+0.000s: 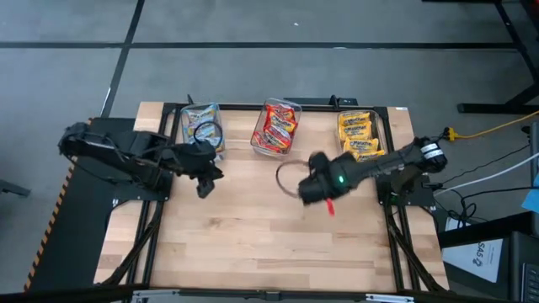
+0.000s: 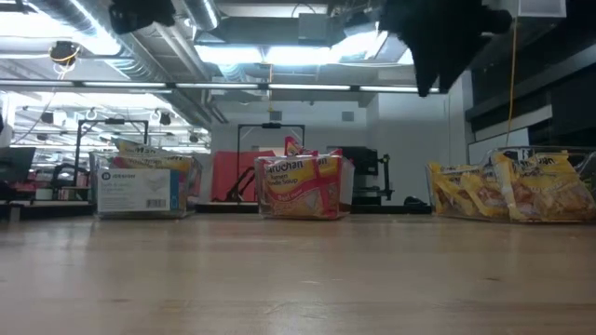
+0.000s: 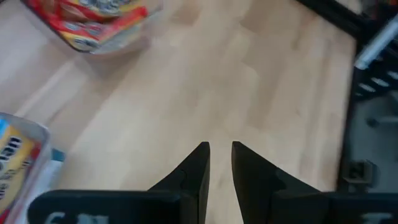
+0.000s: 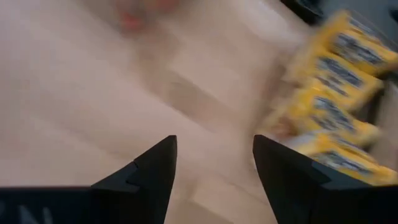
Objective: Sort Maruchan noodles
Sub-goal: Adjust the right transparent basket
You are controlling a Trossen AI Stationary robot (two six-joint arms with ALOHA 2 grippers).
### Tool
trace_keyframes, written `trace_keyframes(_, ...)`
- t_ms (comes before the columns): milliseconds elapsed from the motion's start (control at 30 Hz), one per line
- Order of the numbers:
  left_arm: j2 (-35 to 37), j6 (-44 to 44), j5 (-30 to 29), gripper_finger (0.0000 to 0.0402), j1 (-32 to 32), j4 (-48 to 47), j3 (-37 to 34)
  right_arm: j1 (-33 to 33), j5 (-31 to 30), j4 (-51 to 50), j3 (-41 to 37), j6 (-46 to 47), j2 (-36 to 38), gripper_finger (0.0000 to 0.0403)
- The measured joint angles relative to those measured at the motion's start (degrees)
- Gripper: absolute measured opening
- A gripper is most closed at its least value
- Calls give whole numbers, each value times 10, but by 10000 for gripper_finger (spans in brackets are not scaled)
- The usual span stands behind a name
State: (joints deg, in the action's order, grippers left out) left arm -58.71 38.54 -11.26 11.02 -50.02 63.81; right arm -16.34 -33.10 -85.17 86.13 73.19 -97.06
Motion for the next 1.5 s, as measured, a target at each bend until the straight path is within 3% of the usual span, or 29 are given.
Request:
trace_keyframes(233, -50, 3, -28, 61, 13, -3, 0, 105, 61, -43, -7, -77, 12, 183)
trace_keyframes(633, -115, 0, -73, 61, 13, -1, -1, 278, 71, 0, -143, -118, 13, 12)
trace_keyframes(933, -115, -1, -76, 61, 13, 0, -1, 341, 74, 104, -198, -186, 12, 4)
trace_keyframes(1200, -115, -1, -76, 61, 13, 0, -1, 344, 89, 168, -223, -197, 13, 4)
trace_keyframes(1500, -115, -15, -77, 61, 13, -1, -1, 343, 152, 242, -224, -225, 12, 2)
